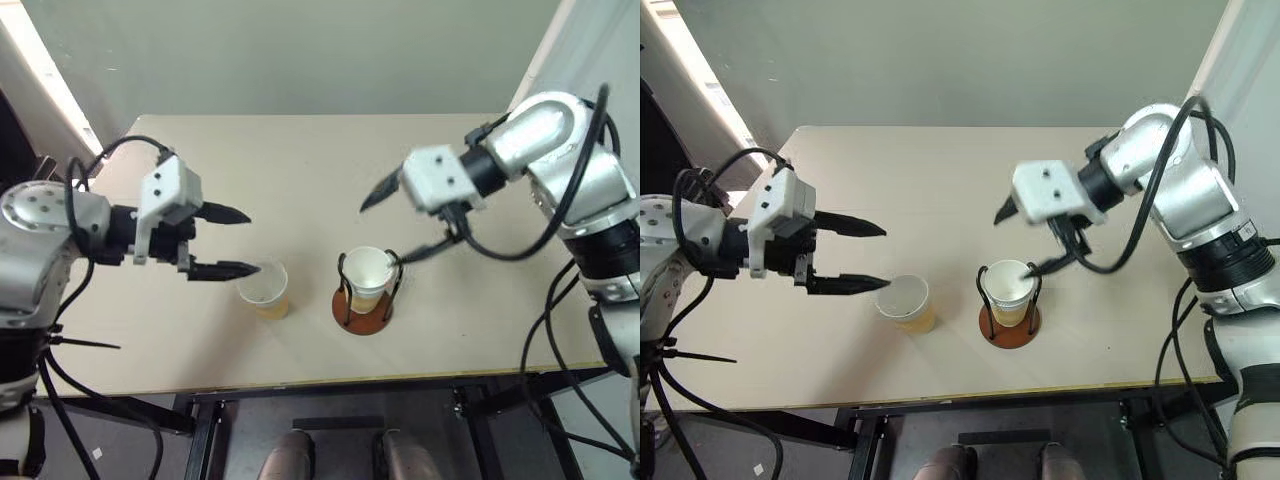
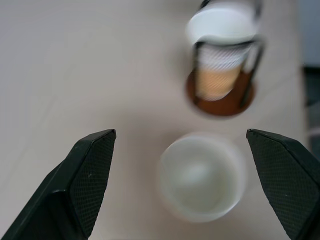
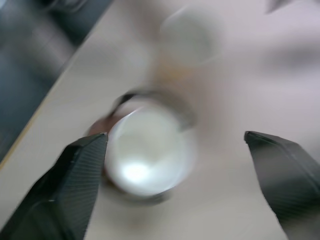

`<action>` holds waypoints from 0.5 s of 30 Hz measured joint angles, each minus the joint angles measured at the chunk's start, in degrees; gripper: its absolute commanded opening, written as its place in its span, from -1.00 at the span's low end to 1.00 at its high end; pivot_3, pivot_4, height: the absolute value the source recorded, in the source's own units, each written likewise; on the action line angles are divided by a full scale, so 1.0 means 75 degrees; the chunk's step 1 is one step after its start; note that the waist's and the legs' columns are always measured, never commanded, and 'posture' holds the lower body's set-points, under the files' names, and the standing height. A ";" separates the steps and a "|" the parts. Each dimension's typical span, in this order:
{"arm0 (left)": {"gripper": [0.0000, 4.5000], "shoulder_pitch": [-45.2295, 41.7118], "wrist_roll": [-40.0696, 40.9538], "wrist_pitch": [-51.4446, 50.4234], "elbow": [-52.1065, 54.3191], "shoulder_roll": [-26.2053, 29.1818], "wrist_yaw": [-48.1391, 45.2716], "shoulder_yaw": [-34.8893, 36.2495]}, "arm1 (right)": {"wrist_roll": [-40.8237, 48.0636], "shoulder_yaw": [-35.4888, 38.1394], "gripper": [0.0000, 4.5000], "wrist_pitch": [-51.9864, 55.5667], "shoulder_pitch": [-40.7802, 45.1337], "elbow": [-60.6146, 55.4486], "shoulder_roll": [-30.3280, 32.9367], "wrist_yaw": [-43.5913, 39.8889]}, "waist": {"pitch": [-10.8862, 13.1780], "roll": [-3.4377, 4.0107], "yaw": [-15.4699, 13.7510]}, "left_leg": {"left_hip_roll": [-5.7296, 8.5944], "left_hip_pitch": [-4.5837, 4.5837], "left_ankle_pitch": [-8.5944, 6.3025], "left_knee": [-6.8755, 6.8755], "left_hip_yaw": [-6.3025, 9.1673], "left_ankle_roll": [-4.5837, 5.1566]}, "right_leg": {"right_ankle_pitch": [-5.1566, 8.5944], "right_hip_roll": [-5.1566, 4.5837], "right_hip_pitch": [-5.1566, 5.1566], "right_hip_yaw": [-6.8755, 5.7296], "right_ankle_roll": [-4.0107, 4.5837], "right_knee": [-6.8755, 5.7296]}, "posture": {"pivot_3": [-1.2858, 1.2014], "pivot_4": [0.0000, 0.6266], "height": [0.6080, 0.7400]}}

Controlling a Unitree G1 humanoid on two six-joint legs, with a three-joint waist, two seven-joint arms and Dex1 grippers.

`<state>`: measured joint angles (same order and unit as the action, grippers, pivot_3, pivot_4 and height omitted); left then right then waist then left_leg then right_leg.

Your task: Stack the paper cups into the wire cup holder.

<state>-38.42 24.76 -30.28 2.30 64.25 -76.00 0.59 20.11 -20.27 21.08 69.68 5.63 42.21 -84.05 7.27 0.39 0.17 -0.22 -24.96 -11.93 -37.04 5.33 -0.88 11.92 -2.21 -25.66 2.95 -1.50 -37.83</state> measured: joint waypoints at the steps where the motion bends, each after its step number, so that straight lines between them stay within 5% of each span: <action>1: 1.00 -0.0345 -0.0281 0.0223 -0.0379 -0.0021 -0.0154 -0.0288 | 0.0372 0.0439 0.99 0.0542 -0.0147 -0.0082 -0.0206 0.0314 | -0.0003 -0.0006 -0.0015 | 0.0000 -0.0001 0.0000 0.0002 0.0001 0.0000 | 0.0002 0.0000 0.0001 0.0000 0.0003 0.0001 | 0.03 -0.52 1.00; 8: 1.00 -0.1685 -0.1969 0.1682 -0.2172 -0.0704 -0.1147 -0.1992 | 0.0687 0.0662 0.99 0.1948 -0.1200 -0.1197 -0.1058 0.1550 | -0.0006 -0.0011 -0.0017 | 0.0016 -0.0035 -0.0002 -0.0003 0.0006 0.0000 | 0.0000 -0.0014 -0.0026 0.0001 -0.0001 0.0004 | 0.03 -0.52 1.00; 15: 1.00 -0.2249 -0.2856 0.2588 -0.3215 -0.1303 -0.1603 -0.2587 | 0.0176 0.0146 0.99 0.2280 -0.1201 -0.1429 -0.1209 0.2026 | -0.0005 -0.0014 -0.0010 | 0.0012 -0.0042 -0.0005 -0.0002 0.0008 0.0005 | -0.0018 -0.0013 -0.0028 -0.0002 -0.0038 0.0022 | 0.03 -0.52 1.00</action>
<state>-55.29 3.34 -10.87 -21.81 54.48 -88.03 -18.81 21.43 -19.18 38.18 60.67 -5.09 33.14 -68.85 7.23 0.28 0.09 -0.13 -25.28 -11.97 -37.06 5.39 -0.84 11.78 -2.31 -25.88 2.94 -1.79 -37.66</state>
